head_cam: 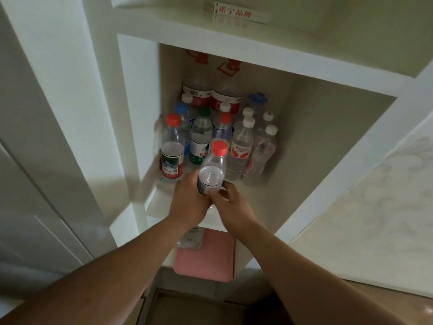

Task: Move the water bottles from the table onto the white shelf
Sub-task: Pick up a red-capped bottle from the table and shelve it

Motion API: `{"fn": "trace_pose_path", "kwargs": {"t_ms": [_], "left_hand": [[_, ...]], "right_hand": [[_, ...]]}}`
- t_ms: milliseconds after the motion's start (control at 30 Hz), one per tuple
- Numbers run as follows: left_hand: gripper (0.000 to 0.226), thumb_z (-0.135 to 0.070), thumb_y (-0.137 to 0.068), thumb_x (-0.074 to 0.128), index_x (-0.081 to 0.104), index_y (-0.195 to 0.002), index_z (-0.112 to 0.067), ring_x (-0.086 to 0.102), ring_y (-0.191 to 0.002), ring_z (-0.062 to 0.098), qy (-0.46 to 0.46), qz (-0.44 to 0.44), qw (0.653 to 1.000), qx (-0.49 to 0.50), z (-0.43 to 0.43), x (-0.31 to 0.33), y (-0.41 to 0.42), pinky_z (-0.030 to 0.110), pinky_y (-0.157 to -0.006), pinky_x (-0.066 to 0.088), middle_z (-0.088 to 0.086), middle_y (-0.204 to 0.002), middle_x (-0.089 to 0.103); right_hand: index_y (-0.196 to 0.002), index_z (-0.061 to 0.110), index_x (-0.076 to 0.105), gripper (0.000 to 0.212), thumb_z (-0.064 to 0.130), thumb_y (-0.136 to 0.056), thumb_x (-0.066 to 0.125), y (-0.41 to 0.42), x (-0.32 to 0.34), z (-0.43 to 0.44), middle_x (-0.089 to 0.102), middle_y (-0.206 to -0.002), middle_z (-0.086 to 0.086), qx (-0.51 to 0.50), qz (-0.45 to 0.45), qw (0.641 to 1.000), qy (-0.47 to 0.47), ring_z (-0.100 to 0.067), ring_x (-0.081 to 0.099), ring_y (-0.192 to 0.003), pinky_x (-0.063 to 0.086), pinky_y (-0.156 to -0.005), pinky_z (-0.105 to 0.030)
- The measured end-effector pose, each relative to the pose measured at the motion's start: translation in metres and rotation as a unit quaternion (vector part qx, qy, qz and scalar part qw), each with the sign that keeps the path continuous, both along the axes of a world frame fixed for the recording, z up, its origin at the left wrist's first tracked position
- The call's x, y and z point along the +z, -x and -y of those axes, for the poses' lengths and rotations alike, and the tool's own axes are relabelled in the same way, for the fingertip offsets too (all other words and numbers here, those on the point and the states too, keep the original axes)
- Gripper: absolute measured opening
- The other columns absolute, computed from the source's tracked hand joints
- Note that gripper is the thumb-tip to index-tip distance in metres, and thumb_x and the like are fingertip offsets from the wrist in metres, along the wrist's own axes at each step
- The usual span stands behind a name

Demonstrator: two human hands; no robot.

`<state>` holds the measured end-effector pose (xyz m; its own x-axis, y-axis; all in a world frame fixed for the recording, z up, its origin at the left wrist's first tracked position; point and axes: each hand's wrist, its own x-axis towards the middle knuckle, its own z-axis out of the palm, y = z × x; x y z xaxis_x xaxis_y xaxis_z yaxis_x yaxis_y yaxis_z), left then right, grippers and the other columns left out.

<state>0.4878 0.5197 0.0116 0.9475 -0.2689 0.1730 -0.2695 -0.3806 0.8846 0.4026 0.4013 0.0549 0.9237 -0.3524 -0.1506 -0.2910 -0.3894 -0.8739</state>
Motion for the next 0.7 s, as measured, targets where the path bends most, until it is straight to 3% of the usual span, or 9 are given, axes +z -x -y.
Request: {"fn": "trace_pose_path", "kwargs": {"t_ms": [100, 200, 300, 367, 433, 500, 567, 700], "left_hand": [[0.049, -0.027, -0.081, 0.082, 0.061, -0.126, -0.033, 0.071, -0.106, 0.017, 0.019, 0.016, 1.000, 0.007, 0.002, -0.008, -0.014, 0.046, -0.090, 0.062, -0.009, -0.114, 0.072], [0.053, -0.020, -0.095, 0.075, 0.053, -0.143, -0.021, 0.059, -0.125, 0.023, 0.014, 0.077, 0.994, 0.070, 0.006, -0.016, -0.021, 0.040, -0.107, 0.053, 0.005, -0.135, 0.061], [0.031, -0.022, -0.099, 0.069, 0.059, -0.127, -0.018, 0.063, -0.110, 0.025, 0.044, 0.068, 0.991, 0.111, 0.007, -0.018, -0.021, 0.035, -0.089, 0.055, 0.007, -0.118, 0.064], [0.018, -0.019, -0.100, 0.070, 0.057, -0.112, -0.018, 0.066, -0.089, 0.005, 0.087, 0.021, 0.990, 0.112, 0.007, -0.017, -0.019, 0.022, -0.074, 0.050, -0.003, -0.098, 0.066], [0.023, -0.013, -0.099, 0.072, 0.052, -0.110, -0.016, 0.063, -0.082, -0.011, 0.103, -0.016, 0.988, 0.110, 0.006, -0.016, -0.018, 0.009, -0.068, 0.046, -0.011, -0.094, 0.065], [0.024, -0.009, -0.098, 0.072, 0.051, -0.109, -0.013, 0.060, -0.082, -0.018, 0.104, -0.032, 0.989, 0.097, 0.003, -0.019, -0.019, 0.003, -0.067, 0.044, -0.012, -0.093, 0.063], [0.022, -0.006, -0.098, 0.070, 0.052, -0.109, -0.009, 0.062, -0.085, -0.014, 0.105, -0.028, 0.990, 0.086, 0.001, -0.019, -0.022, 0.003, -0.069, 0.044, -0.009, -0.093, 0.064], [0.022, -0.002, -0.097, 0.069, 0.053, -0.111, -0.007, 0.063, -0.085, -0.013, 0.090, -0.015, 0.993, 0.071, -0.002, -0.024, -0.028, 0.005, -0.070, 0.045, -0.008, -0.094, 0.066]], "right_hand": [[-0.146, 0.023, 0.050, 0.049, 0.052, -0.106, 0.056, -0.025, -0.004, -0.010, 0.066, -0.123, 0.008, -0.018, 0.001, 1.000, 0.001, -0.011, 0.065, -0.108, 0.044, -0.076, -0.017], [-0.143, 0.026, 0.045, 0.047, 0.051, -0.105, 0.058, -0.048, -0.007, -0.017, 0.068, -0.116, 0.004, -0.035, 0.000, 0.999, 0.009, -0.017, 0.067, -0.102, 0.048, -0.081, -0.029], [-0.143, 0.030, 0.042, 0.046, 0.048, -0.105, 0.060, -0.066, -0.008, -0.023, 0.066, -0.108, 0.007, -0.036, -0.001, 0.999, 0.011, -0.013, 0.064, -0.094, 0.047, -0.082, -0.028], [-0.134, 0.029, 0.046, 0.037, 0.046, -0.105, 0.061, -0.073, -0.004, -0.026, 0.063, -0.107, 0.006, -0.036, -0.010, 0.999, 0.009, -0.015, 0.063, -0.095, 0.046, -0.078, -0.026], [-0.131, 0.027, 0.049, 0.034, 0.045, -0.105, 0.062, -0.079, -0.001, -0.030, 0.063, -0.109, 0.005, -0.044, -0.015, 0.999, 0.002, -0.021, 0.067, -0.104, 0.045, -0.079, -0.025], [-0.136, 0.025, 0.049, 0.041, 0.046, -0.104, 0.064, -0.084, -0.001, -0.034, 0.064, -0.113, 0.003, -0.051, -0.013, 0.999, 0.000, -0.022, 0.066, -0.106, 0.044, -0.083, -0.028], [-0.140, 0.025, 0.047, 0.045, 0.046, -0.104, 0.064, -0.087, -0.001, -0.037, 0.067, -0.118, 0.001, -0.050, -0.013, 0.999, -0.004, -0.021, 0.065, -0.105, 0.044, -0.085, -0.028], [-0.142, 0.025, 0.042, 0.044, 0.044, -0.107, 0.060, -0.088, 0.001, -0.036, 0.069, -0.135, -0.004, -0.052, -0.021, 0.998, -0.029, -0.028, 0.067, -0.123, 0.043, -0.088, -0.030]]}}
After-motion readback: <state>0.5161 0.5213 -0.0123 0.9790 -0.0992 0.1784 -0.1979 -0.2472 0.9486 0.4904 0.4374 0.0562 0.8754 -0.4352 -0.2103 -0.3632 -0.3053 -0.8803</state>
